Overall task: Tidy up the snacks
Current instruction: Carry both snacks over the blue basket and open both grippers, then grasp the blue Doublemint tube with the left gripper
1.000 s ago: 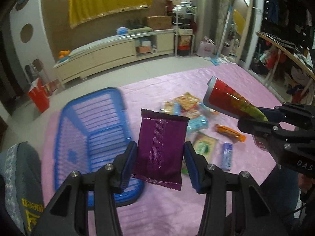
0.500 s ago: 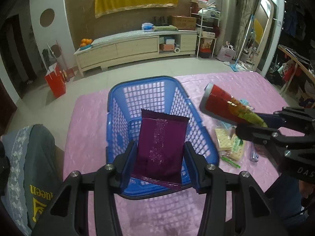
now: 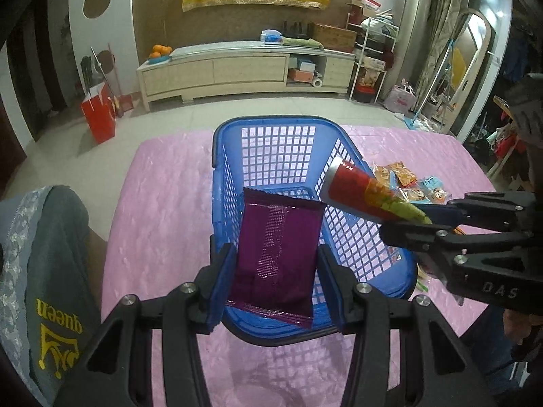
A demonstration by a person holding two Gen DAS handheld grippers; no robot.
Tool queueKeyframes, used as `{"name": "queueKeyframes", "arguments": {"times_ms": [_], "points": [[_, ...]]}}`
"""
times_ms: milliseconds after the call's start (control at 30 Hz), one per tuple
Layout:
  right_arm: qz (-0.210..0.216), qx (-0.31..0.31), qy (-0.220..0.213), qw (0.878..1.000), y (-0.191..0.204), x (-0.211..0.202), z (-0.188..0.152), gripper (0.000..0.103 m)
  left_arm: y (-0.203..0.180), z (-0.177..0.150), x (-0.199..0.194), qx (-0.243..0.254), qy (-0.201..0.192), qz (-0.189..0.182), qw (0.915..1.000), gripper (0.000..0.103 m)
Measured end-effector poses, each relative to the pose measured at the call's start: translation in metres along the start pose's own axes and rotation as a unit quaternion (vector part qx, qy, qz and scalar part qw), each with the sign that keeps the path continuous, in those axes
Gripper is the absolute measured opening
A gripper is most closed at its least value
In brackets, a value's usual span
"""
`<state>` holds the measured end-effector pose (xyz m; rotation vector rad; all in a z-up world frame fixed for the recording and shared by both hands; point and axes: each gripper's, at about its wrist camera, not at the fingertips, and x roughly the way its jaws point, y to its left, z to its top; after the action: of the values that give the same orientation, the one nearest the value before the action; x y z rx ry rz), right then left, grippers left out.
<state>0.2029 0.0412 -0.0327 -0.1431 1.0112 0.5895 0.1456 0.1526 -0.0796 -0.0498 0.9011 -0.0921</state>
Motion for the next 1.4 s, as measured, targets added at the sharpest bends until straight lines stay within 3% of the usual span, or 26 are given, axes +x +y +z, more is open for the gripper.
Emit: {"name": "queueKeyframes", "arguments": {"times_ms": [67,200,267,300,500,733,1067,1400], "points": [[0.006,0.001,-0.003,1.000,-0.001,0.001,0.000,0.043,-0.002,0.000,0.001,0.001,0.003,0.000,1.0000,0.046],[-0.016,0.012,0.002,1.000,-0.011,0.001,-0.002,0.072,-0.004,0.000,0.003,0.000,0.005,0.007,1.0000,0.046],[-0.016,0.015,0.000,1.000,-0.018,-0.006,-0.008,0.077,-0.005,-0.002,0.004,-0.004,0.009,0.002,1.0000,0.052],[-0.018,0.016,0.000,1.000,-0.021,-0.009,-0.011,0.077,-0.006,-0.003,0.004,-0.001,0.011,0.000,0.9999,0.057],[-0.032,0.029,-0.002,0.999,-0.047,-0.033,-0.029,0.077,-0.030,-0.005,-0.002,0.031,0.013,0.009,0.9994,0.063],[0.000,0.082,-0.013,0.997,-0.079,-0.052,-0.039,0.077,-0.064,-0.004,-0.011,0.049,0.008,0.015,0.9987,0.067],[-0.036,0.079,-0.012,0.996,-0.111,-0.079,-0.070,0.077,-0.114,-0.008,-0.011,0.067,0.012,-0.007,0.9977,0.067],[-0.071,0.100,0.016,0.992,-0.178,-0.087,-0.111,0.077,-0.177,-0.017,0.013,0.092,0.031,-0.025,0.9949,0.071]]}}
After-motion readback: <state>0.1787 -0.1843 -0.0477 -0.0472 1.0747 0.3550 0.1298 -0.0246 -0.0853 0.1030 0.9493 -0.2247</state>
